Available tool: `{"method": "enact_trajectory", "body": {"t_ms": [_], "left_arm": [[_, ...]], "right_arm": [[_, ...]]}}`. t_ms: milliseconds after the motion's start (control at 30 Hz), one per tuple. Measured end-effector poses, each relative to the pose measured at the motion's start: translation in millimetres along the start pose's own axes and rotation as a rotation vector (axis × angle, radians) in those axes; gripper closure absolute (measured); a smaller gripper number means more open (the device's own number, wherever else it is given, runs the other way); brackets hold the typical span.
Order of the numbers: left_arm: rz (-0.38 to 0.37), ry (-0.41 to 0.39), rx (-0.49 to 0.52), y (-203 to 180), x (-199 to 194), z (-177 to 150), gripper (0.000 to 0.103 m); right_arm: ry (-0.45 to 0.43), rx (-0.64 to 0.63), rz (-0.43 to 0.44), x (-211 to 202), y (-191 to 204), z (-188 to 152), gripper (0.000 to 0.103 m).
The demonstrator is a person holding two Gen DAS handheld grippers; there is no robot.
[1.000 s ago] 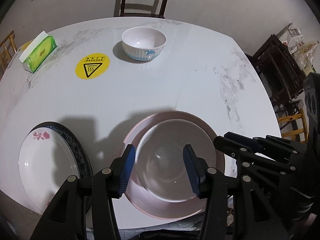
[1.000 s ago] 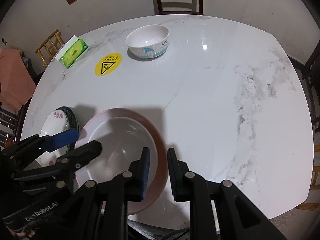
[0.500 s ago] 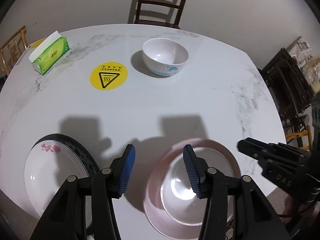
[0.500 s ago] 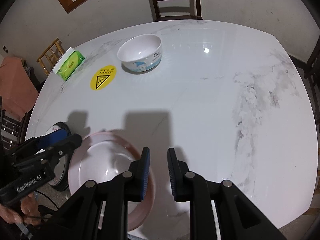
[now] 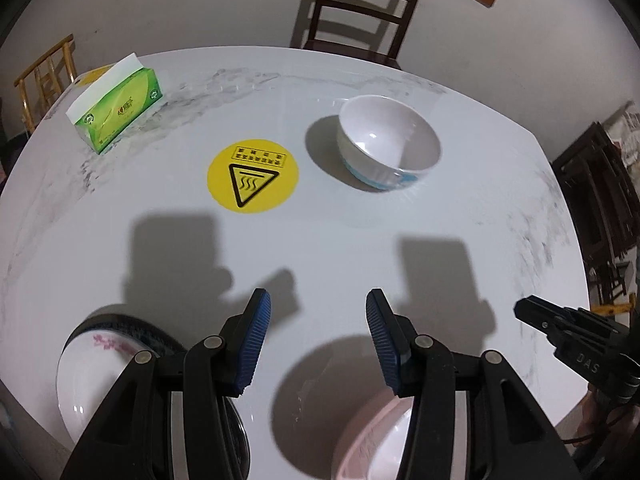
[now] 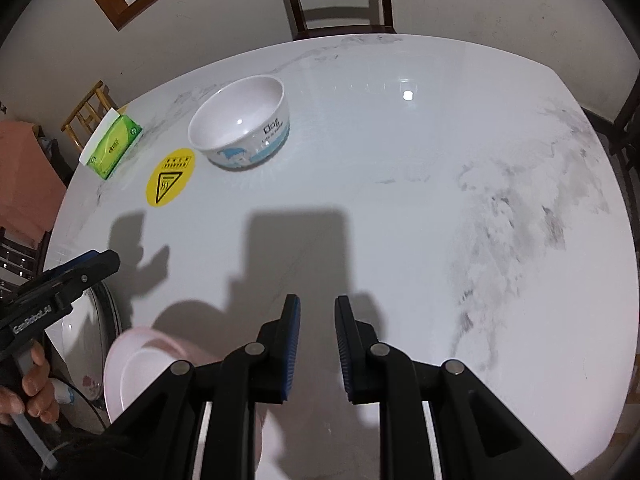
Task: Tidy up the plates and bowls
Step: 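Move the left tool to the white blue-printed bowl by the coaster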
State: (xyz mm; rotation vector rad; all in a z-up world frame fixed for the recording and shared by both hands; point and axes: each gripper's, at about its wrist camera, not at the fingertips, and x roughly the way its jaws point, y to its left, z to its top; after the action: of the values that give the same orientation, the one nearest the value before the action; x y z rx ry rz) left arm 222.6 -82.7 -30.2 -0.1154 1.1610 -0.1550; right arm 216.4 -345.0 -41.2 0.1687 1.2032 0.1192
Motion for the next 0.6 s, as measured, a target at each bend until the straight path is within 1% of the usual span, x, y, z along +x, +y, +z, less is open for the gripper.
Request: {"method": "enact_trajectory", "body": {"t_ms": [33, 67, 100, 167, 267, 367, 433, 533, 600], "left_arm": [[0.001, 0.008, -0.007, 1.8, 4.9, 3.9, 0.057], [0.002, 0.013, -0.013, 2.8, 7.8, 6.3, 0.057], [0.003, 0.017, -0.021, 4.0, 10.9, 9.1, 0.057], [0.0, 0.02, -0.026, 4.6, 17.1, 17.3, 0.057], [0.002, 0.013, -0.033, 5.6, 24.0, 30.5, 0.057], [0.015, 0.001, -0.037, 7.2, 30.5, 45.6, 0.057], [0.019, -0.002, -0.036, 7.3, 34.1, 54.0, 0.057], [0.022, -0.006, -0.031, 6.8, 39.9, 65.1, 0.057], [0.011, 0.001, -0.034, 5.7, 44.6, 72.0, 0.057]], "right_arm": [[-0.007, 0.0, 0.008, 1.0, -1.3, 4.0, 0.084], [-0.014, 0.002, 0.016, 1.8, -2.7, 8.6, 0.082], [-0.021, 0.01, 0.022, 2.1, -4.5, 13.2, 0.078], [-0.042, 0.015, 0.042, 1.0, -6.9, 21.1, 0.065], [-0.085, 0.006, 0.057, -0.8, -9.7, 34.3, 0.058], [-0.093, -0.001, 0.064, 1.5, -12.6, 48.6, 0.055], [-0.089, 0.009, 0.045, 4.7, -15.7, 58.3, 0.05], [-0.1, 0.014, 0.033, 9.1, -19.2, 68.5, 0.05], [-0.133, -0.003, 0.026, 10.2, -19.7, 73.3, 0.05]]}}
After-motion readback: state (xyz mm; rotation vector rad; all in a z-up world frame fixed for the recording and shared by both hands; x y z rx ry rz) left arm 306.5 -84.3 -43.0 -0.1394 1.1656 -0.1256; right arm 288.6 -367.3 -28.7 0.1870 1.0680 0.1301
